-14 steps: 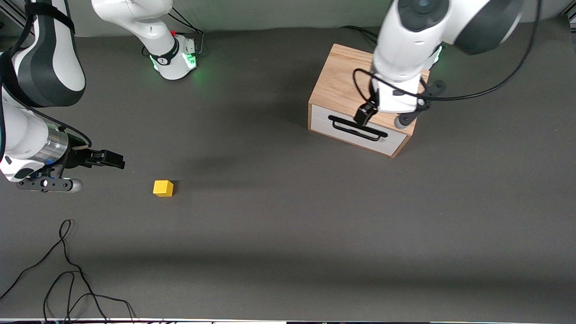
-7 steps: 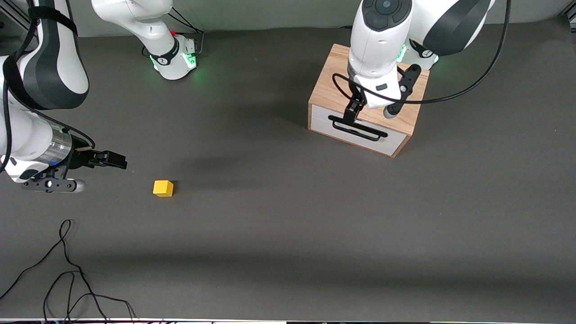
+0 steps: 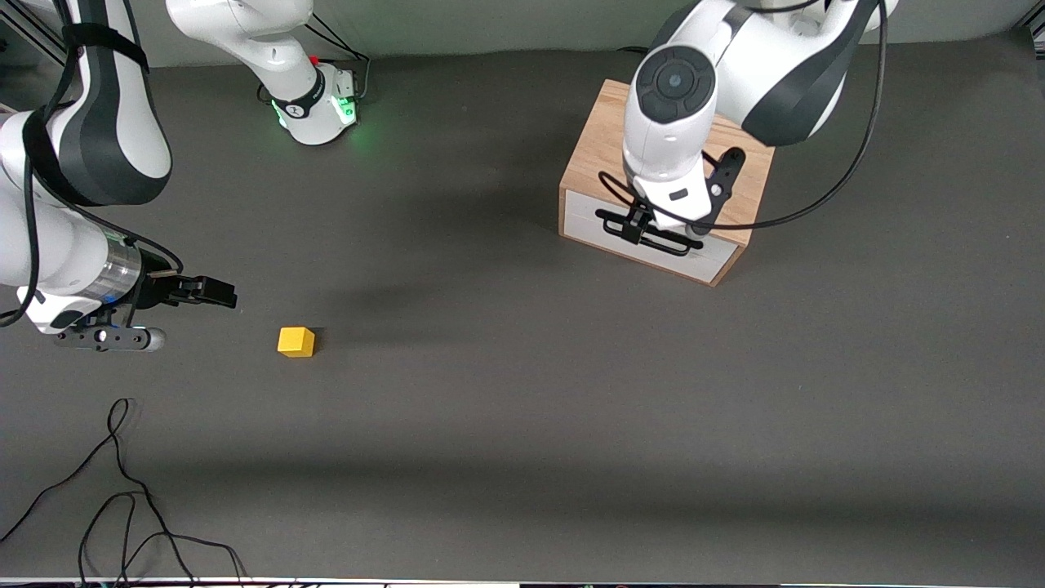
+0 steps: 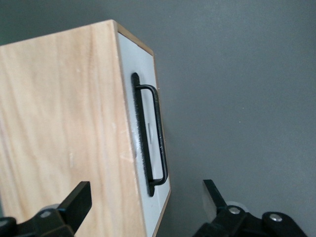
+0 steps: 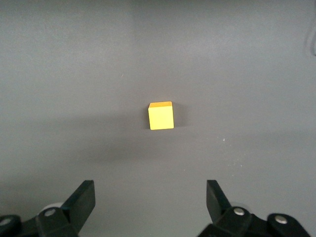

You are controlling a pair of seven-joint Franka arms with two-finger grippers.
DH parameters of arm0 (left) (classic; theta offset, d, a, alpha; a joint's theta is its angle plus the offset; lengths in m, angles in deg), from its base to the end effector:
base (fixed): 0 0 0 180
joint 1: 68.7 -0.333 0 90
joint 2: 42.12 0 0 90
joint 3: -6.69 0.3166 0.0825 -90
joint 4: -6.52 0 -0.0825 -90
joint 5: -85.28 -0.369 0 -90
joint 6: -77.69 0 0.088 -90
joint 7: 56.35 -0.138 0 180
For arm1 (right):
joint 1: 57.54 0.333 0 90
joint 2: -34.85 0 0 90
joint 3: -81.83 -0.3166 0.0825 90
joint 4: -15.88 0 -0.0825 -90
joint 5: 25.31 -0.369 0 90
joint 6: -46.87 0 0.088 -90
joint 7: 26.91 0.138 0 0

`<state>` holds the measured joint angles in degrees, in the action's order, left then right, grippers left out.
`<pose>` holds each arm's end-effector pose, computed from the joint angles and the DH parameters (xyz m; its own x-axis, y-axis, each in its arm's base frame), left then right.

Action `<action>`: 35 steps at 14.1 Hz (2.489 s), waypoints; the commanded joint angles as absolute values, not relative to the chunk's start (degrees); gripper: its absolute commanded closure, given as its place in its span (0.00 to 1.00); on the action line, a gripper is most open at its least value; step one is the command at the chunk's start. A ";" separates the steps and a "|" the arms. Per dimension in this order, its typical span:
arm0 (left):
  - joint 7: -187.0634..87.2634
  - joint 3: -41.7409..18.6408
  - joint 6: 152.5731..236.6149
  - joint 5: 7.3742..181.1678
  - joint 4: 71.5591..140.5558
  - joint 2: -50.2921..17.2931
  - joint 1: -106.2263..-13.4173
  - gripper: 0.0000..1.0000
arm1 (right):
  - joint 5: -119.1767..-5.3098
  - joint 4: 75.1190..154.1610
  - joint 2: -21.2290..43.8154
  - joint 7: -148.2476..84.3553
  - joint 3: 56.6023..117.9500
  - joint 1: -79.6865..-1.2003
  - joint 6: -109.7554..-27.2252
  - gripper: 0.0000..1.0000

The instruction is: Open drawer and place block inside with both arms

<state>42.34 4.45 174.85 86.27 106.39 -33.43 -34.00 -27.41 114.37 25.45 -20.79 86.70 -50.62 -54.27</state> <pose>0.4504 -0.3402 0.4417 0.4707 0.8823 0.0078 0.8654 -0.4600 -0.1987 0.5801 0.0274 0.4500 0.9898 -0.0788 -0.1185 -0.0803 -0.9967 -0.0084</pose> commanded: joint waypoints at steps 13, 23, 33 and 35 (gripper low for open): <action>44.36 5.28 189.04 87.04 113.92 -25.34 -35.12 0.00 | -26.63 117.92 26.67 -22.96 87.28 -50.51 -57.63 0.00; 44.55 5.19 191.25 87.91 114.10 -21.38 -34.95 0.00 | -26.36 123.27 26.23 -23.05 87.45 -50.25 -65.18 0.00; 43.94 5.19 194.15 89.15 112.96 -20.33 -36.53 0.00 | -26.01 131.72 19.83 -23.31 87.45 -50.25 -82.23 0.00; 43.76 5.19 194.24 89.15 112.17 -19.89 -36.62 0.00 | -26.01 133.21 19.90 -23.66 87.36 -50.07 -82.86 0.00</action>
